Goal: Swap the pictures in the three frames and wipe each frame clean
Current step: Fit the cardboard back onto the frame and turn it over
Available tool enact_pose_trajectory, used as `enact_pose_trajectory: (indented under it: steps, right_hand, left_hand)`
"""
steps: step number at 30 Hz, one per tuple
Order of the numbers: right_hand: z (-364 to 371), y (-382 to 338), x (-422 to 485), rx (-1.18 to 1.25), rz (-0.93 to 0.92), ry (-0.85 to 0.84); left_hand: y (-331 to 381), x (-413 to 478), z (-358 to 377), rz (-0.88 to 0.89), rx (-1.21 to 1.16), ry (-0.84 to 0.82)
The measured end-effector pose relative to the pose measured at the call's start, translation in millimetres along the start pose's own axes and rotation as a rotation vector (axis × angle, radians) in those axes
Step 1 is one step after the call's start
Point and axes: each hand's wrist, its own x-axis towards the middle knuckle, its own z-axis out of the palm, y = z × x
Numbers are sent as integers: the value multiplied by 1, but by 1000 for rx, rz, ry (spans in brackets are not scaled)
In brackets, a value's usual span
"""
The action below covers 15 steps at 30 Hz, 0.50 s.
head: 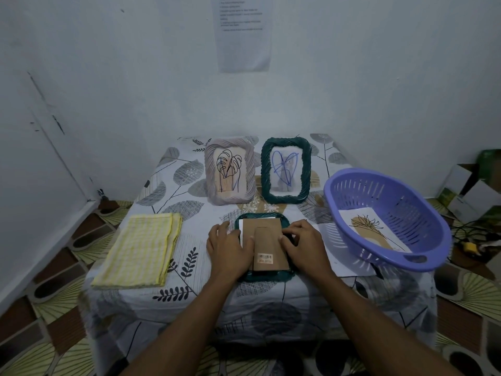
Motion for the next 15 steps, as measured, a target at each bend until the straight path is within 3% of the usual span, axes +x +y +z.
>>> enact_pose_trajectory:
  steps: [8, 15]
  right_hand:
    - [-2, -1, 0, 28, 29, -8]
    - [-1, 1, 1, 71, 58, -31]
  left_hand:
    - [0, 3, -5, -74, -207, -28]
    - [0, 5, -6, -72, -168, -42]
